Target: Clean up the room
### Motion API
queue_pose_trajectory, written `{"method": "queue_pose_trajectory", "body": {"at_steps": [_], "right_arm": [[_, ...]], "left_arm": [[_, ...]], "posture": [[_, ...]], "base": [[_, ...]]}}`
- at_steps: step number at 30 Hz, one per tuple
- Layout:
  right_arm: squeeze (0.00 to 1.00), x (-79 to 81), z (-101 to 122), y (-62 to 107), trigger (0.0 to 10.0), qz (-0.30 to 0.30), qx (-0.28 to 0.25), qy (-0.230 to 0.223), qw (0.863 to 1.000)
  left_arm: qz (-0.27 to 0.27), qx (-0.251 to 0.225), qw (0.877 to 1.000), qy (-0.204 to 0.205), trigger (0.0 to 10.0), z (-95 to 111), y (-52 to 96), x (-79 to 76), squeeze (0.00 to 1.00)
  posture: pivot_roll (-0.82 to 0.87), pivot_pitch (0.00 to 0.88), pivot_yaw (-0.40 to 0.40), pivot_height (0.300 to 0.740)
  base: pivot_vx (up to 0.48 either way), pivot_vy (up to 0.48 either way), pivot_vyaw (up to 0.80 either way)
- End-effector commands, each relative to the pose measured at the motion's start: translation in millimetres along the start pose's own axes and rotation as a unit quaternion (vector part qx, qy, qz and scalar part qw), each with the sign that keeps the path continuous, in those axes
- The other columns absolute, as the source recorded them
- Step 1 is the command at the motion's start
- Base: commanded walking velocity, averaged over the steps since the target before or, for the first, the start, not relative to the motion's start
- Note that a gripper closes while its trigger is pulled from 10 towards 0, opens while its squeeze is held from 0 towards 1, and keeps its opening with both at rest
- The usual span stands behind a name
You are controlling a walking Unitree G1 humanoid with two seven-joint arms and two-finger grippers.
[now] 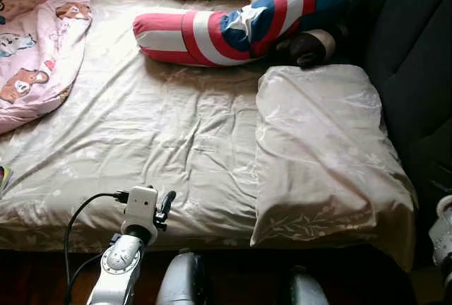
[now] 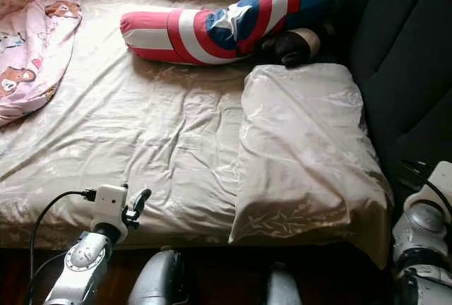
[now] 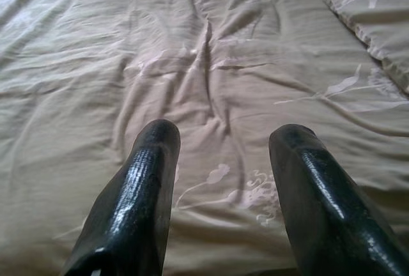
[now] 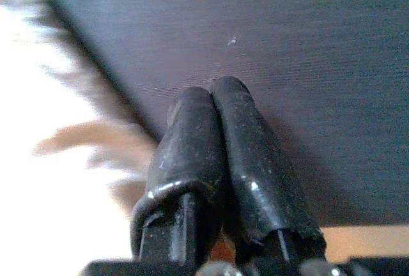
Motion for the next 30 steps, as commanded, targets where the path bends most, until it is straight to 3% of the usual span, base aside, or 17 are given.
{"method": "queue_pose_trajectory", "body": {"at_steps": [1,5,8,9,13,17,23,30], "right_arm": [[0.0,31.6,2,5.6,10.0,0.077,-0.022,-0.01,0.997],[0.0,76.2,-15,24.9,10.0,0.187,-0.03,-0.003,0.982],[0.0,84.9,-28,34.4,10.0,0.213,-0.027,-0.004,0.977],[0.0,84.9,-28,34.4,10.0,0.213,-0.027,-0.004,0.977],[0.0,82.4,-63,45.0,10.0,0.208,0.015,0.005,0.978],[0.0,93.1,-83,57.7,10.0,0.242,0.037,0.006,0.97],[0.0,101.0,-123,78.4,10.0,0.273,0.095,0.024,0.957],[0.0,94.3,-156,92.7,10.0,0.269,0.147,0.032,0.951]], "left_arm": [[-0.003,0.01,1.0,0.005,10.0,-6,1.0,-1.8,0.0],[-0.005,0.012,1.0,0.006,10.0,-8,0.5,-3.7,0.0],[-0.004,0.013,1.0,0.009,10.0,-9,-0.3,-4.6,0.0],[-0.004,0.013,1.0,0.009,10.0,-9,-0.3,-4.6,0.0],[0.005,0.019,0.999,0.028,10.0,-11,-3.6,-3.7,0.0],[0.017,0.034,0.998,0.053,10.0,-19,-4.3,-0.9,0.0],[0.037,0.071,0.993,0.086,10.0,-40,-0.9,4.5,0.0],[0.037,0.122,0.988,0.092,10.0,-68,9.0,2.9,0.0]], "posture": [[0.05,0.175,0.014,0.652],[0.04,0.18,0.013,0.652],[0.04,0.181,0.009,0.652],[0.04,0.181,0.009,0.652],[0.04,0.18,0.006,0.671],[0.04,0.181,0.004,0.691],[0.04,0.178,0.003,0.726],[0.03,0.168,0.003,0.74]], "base": [[0.0,0.0,0.0],[0.0,0.0,0.0],[0.0,0.0,0.0],[0.0,0.0,0.0],[0.0,0.0,0.0],[0.0,0.0,0.0],[0.0,0.0,0.0],[0.0,0.0,0.0]]}}
Point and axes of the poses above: a point about 5 cm out from each wrist's last joint towards the gripper, its own y axis pointing back from the gripper into the wrist, its own z axis along the axis of the wrist's last joint, x = y × z, the point moved 6 cm from there along -y, pointing out of the wrist towards the gripper, and after that the axes turned 6 degrees about -y, right-handed, at the moved point
